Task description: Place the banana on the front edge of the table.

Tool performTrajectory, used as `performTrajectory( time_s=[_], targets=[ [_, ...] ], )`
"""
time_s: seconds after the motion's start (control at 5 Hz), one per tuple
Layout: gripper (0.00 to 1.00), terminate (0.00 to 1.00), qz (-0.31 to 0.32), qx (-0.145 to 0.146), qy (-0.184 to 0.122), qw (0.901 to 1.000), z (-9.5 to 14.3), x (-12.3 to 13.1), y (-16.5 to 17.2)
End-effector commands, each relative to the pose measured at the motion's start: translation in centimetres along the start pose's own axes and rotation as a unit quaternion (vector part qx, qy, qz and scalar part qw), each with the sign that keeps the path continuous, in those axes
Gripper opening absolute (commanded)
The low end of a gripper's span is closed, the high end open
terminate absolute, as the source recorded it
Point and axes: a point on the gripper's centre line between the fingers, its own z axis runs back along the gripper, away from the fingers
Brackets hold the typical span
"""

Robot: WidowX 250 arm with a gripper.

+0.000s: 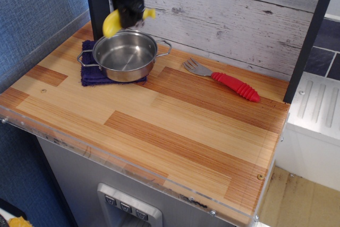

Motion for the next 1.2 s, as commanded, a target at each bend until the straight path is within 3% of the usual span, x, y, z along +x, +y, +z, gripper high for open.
performTrajectory(
  time_s=[0.0, 0.4, 1.0],
  targets=[
    [0.00, 0.00, -0.124, -0.016, 0.013, 0.9921, 1.4, 5.6, 1.7],
    [0.00, 0.00, -0.239, 0.016, 0.000, 0.9709, 0.1, 9.7, 1.9],
    [0.00, 0.00, -0.347, 0.036, -0.043, 0.9363, -5.2, 9.0, 1.9]
  ],
)
